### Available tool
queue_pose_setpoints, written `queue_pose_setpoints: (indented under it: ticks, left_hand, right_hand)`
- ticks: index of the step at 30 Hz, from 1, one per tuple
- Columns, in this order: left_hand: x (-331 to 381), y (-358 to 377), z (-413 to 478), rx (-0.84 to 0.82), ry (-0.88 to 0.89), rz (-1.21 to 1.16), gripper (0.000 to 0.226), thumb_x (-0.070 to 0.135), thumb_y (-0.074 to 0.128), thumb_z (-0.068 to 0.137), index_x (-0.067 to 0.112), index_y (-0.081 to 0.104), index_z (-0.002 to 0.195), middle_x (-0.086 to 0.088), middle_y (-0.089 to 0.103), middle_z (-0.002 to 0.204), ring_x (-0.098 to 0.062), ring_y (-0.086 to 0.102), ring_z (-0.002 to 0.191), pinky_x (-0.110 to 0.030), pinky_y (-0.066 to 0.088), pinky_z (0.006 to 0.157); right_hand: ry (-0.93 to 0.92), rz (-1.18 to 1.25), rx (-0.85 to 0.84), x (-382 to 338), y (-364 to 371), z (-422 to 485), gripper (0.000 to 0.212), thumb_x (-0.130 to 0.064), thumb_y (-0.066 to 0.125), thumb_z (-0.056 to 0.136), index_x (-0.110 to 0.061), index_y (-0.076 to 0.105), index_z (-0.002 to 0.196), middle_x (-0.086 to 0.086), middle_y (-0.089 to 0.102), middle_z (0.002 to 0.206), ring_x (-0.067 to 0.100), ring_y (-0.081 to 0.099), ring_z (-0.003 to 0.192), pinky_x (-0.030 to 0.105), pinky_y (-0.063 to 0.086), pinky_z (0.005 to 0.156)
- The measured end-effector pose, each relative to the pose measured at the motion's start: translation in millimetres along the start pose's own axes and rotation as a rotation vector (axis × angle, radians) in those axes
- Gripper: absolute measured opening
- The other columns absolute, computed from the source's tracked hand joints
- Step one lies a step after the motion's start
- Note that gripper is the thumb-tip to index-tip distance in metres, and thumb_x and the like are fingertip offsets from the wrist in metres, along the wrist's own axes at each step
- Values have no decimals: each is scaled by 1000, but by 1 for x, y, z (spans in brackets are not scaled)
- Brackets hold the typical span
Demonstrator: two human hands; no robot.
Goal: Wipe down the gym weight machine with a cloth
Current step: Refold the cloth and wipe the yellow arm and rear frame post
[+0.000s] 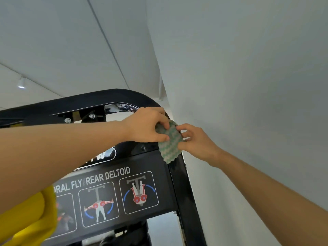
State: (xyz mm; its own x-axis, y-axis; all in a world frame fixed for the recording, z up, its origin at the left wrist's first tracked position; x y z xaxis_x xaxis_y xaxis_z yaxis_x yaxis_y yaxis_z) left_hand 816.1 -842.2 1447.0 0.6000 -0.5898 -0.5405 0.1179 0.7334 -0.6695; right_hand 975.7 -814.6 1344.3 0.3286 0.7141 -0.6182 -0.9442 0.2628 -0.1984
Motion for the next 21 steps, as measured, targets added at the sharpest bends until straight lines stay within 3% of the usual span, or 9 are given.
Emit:
queue_pose_setpoints:
  ticks: [4,6,10,12,15,18,21]
  left_hand:
    - [-4,1,-2,-85,30,67,27,41,83,78,22,75,95,8,56,90,-6,52,77,-29,38,67]
    - [-12,1,-4,-119,3,112,28,40,84,76,22,73,94,10,56,87,-8,52,79,-28,35,67]
    - [-33,-5,-14,-214,-112,97,37,42,87,72,23,71,99,7,67,96,-15,61,90,-32,47,81]
    - [-40,-8,-20,-284,-137,128,37,41,87,73,22,70,100,7,69,99,-15,62,92,-29,47,83]
    - [-54,-12,-35,-380,-199,176,39,43,88,72,22,70,99,12,62,90,-11,55,86,-26,40,75]
    - [-74,-17,-59,-456,-276,209,45,49,89,68,21,71,99,13,61,87,-7,51,78,-27,40,70]
    - [-92,-22,-84,-507,-341,193,48,51,90,66,21,70,98,4,69,96,-11,59,84,-26,47,72]
  right_hand:
    - [-104,-36,170,-10,1,-4,28,-9,72,84,-21,71,110,-2,68,108,13,68,93,13,54,67]
    - [-214,-156,182,-16,8,-3,35,-12,76,83,-25,69,114,-7,63,110,13,65,94,17,56,75]
    - [-414,-472,133,-25,23,5,53,-16,78,83,-23,62,132,-3,44,123,16,51,111,26,50,94]
    - [-536,-671,131,-34,32,7,52,-22,81,80,-19,64,130,1,45,126,19,44,116,30,48,94]
    - [-685,-910,102,-53,55,10,50,-33,85,74,-19,71,120,1,57,118,23,50,109,39,49,87]
    - [-728,-1022,19,-69,85,14,48,-39,78,81,-21,69,125,1,65,114,25,56,107,41,45,93]
    - [-629,-987,-74,-81,112,20,46,-43,66,92,-26,61,134,0,64,116,23,56,110,37,43,90]
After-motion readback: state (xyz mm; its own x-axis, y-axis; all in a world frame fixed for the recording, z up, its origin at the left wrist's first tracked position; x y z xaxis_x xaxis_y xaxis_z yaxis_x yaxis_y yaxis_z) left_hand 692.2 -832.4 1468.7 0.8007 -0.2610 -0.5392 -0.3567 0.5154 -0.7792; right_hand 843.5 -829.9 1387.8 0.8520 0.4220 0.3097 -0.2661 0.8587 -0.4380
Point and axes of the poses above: each hand's wrist, its own z-axis towards the middle knuckle, its own y-axis out of the palm, x = y × z, the point moved 4 cm from there along z, towards the middle knuckle
